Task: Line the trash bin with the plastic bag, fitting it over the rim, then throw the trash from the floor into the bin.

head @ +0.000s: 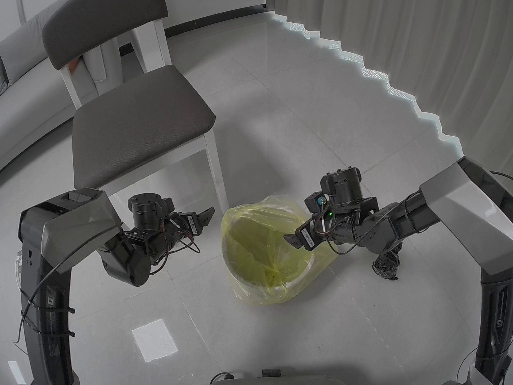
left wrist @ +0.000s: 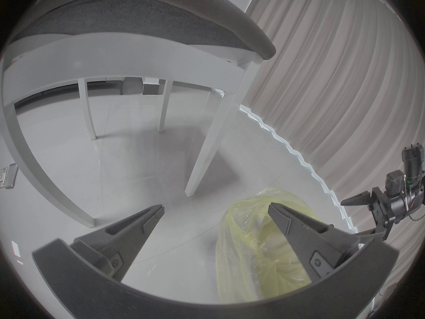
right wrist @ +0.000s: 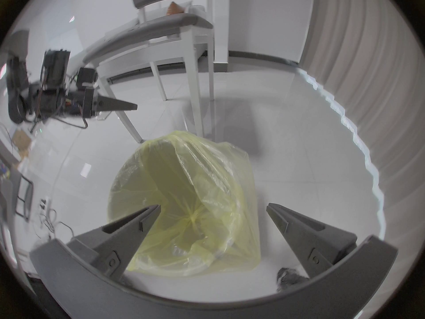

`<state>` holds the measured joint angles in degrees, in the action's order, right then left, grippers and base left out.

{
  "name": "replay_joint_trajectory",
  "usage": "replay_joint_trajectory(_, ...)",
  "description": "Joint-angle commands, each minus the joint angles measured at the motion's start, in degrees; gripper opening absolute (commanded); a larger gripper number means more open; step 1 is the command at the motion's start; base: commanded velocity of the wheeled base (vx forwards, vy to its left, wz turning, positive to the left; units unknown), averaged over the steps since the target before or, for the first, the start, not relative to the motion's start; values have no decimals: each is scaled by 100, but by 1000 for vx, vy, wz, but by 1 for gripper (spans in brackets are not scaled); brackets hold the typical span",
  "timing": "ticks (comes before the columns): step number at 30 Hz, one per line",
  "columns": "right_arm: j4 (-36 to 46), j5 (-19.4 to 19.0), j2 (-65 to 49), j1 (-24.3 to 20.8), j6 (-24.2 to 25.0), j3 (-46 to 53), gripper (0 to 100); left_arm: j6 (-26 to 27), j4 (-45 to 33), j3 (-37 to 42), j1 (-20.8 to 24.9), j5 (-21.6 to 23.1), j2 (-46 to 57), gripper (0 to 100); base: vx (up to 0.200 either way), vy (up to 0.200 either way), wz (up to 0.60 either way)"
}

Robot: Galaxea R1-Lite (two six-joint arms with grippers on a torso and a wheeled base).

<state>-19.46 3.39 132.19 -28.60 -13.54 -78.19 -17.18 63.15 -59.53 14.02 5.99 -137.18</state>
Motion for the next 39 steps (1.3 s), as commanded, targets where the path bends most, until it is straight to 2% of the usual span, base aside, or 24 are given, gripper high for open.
replay_joint_trajectory(1,-225,294,219,-339,-403,-82,100,30,-48,143,-48,-27,297,100,0,0,0)
replay_joint_trajectory(5,-287,865,544,-665,-992,-372,100,57,-127,46,-180,-80,543,100,0,0,0)
replay_joint_trajectory(7,-287,988,632,-717,-1265,-531,100,57,-198,73,-233,-115,737,100,0,0,0)
replay_joint_trajectory(12,-287,1050,720,-752,-1977,-759,100,57,-400,196,-444,-177,1141,100,0,0,0)
replay_joint_trajectory(17,-296,1129,957,-735,-2390,-935,100,48,-356,310,-488,-229,1273,100,0,0,0)
replay_joint_trajectory(23,-304,1349,1309,-700,-2548,-1190,100,57,-321,407,-488,-265,1290,100,0,0,0)
replay_joint_trajectory(30,-287,1357,1537,-392,-2645,-1506,100,57,-321,416,-470,-273,1273,100,0,0,0)
replay_joint_trajectory(37,-260,1357,1537,-348,-2653,-1559,100,57,-321,424,-461,-273,1290,100,0,0,0)
replay_joint_trajectory(38,-260,1357,1537,-348,-2653,-1559,0,57,-321,424,-461,-273,1290,100,0,0,0)
replay_joint_trajectory(39,-269,1357,1537,-348,-2653,-1559,0,65,-321,424,-470,-282,1299,100,0,0,0)
